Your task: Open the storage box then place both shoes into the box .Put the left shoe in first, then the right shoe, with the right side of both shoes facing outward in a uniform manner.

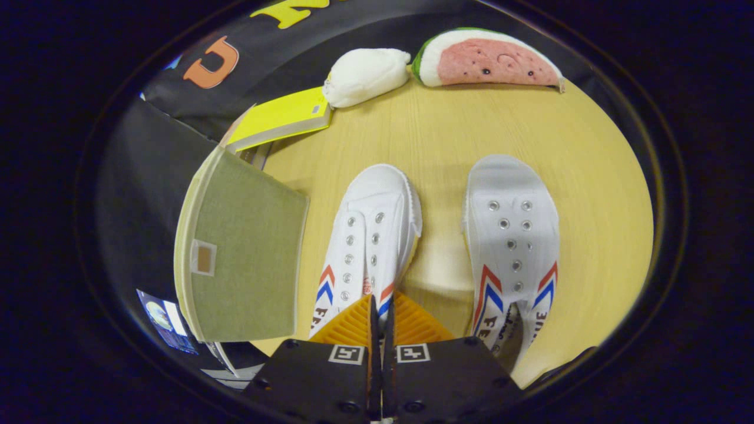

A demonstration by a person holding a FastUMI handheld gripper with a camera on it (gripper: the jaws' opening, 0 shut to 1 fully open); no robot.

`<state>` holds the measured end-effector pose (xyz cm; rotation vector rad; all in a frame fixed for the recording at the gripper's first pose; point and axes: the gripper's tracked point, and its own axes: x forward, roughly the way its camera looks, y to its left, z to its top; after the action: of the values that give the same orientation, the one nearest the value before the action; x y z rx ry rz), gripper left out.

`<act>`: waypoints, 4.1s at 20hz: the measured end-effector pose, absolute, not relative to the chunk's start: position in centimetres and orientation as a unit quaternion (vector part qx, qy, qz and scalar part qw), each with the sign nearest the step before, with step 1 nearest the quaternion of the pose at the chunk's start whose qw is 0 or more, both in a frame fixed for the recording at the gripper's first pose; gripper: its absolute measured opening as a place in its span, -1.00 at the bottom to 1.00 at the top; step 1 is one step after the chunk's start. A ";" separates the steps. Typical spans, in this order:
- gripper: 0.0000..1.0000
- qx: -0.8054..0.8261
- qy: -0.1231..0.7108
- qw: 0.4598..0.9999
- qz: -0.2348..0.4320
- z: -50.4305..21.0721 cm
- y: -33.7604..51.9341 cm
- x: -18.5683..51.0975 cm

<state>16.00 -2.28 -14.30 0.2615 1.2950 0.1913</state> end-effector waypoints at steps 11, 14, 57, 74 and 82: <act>-0.88 0.094 0.521 0.838 0.133 1.9 11.8 14.6; -0.88 0.079 0.534 0.828 0.152 0.9 17.3 14.9; 0.26 -0.200 0.611 0.764 0.060 -3.3 15.9 11.4; 0.35 -0.187 0.688 0.694 -0.099 -10.2 -13.7 10.2; 0.42 -0.129 0.674 0.719 -0.110 -14.8 -16.7 13.3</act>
<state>13.31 -16.71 -14.81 -0.2851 1.4907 -0.2435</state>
